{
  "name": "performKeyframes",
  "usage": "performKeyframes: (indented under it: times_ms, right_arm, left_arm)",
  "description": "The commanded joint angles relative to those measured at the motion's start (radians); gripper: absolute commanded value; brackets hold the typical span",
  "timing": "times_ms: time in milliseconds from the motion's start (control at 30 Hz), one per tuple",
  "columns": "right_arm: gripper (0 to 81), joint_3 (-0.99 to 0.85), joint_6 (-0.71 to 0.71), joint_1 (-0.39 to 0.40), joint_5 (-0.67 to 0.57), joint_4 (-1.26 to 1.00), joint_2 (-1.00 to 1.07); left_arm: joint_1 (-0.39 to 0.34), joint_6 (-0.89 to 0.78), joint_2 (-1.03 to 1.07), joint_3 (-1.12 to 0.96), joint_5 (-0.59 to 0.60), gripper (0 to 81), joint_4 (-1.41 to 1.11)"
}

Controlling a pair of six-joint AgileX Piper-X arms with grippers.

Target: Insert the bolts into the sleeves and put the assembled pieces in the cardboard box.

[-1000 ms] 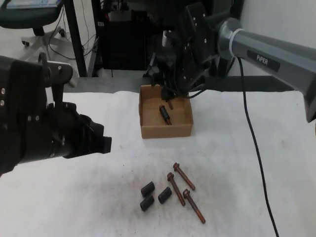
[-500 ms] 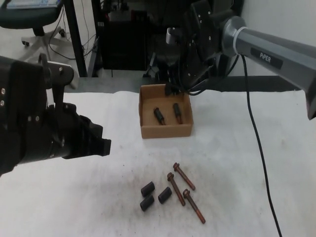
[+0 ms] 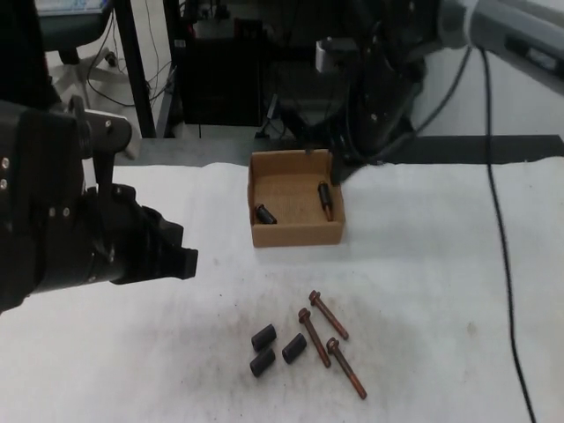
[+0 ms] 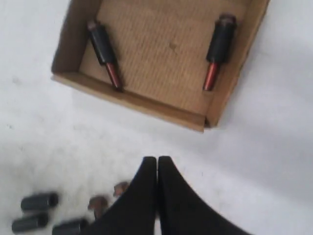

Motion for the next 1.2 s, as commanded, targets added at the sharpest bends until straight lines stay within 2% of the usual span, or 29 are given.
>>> performKeyframes:
  times_ms: [0, 200, 333, 400, 500, 700, 767, 1167]
  right_arm:
    - [0.6, 0.256, -0.011, 0.016, 0.002, -0.029, -0.163]
    - [0.6, 0.62, -0.006, 0.083, -0.005, -0.315, -0.419]
    - [0.1, 0.74, 0.0, 0.123, -0.005, -0.507, -0.464]
    - [0.3, 0.744, 0.005, 0.132, -0.005, -0.545, -0.44]
    - [5.2, 0.738, -0.027, 0.139, -0.005, -0.573, -0.391]
    - [28.6, 0.731, -0.124, 0.136, -0.002, -0.57, -0.303]
    - [32.8, 0.731, -0.132, 0.131, 0.0, -0.57, -0.281]
    - [30.9, 0.731, -0.202, 0.128, 0.003, -0.573, -0.234]
  left_arm:
    - [0.002, -0.002, -0.026, -0.005, 0.0, 0.3, 0.041]
    - [0.002, -0.002, -0.063, -0.005, 0.0, 0.3, 0.15]
    - [0.002, -0.002, -0.065, -0.005, 0.0, 0.3, 0.159]
    - [0.002, -0.002, -0.065, -0.005, 0.0, 0.3, 0.159]
    - [0.002, -0.002, -0.065, -0.005, 0.0, 0.3, 0.159]
    - [0.002, 0.001, -0.065, -0.005, 0.0, 0.3, 0.159]
    - [0.002, 0.001, -0.065, -0.005, 0.0, 0.3, 0.159]
    - [0.002, 0.001, -0.065, -0.005, 0.0, 0.3, 0.159]
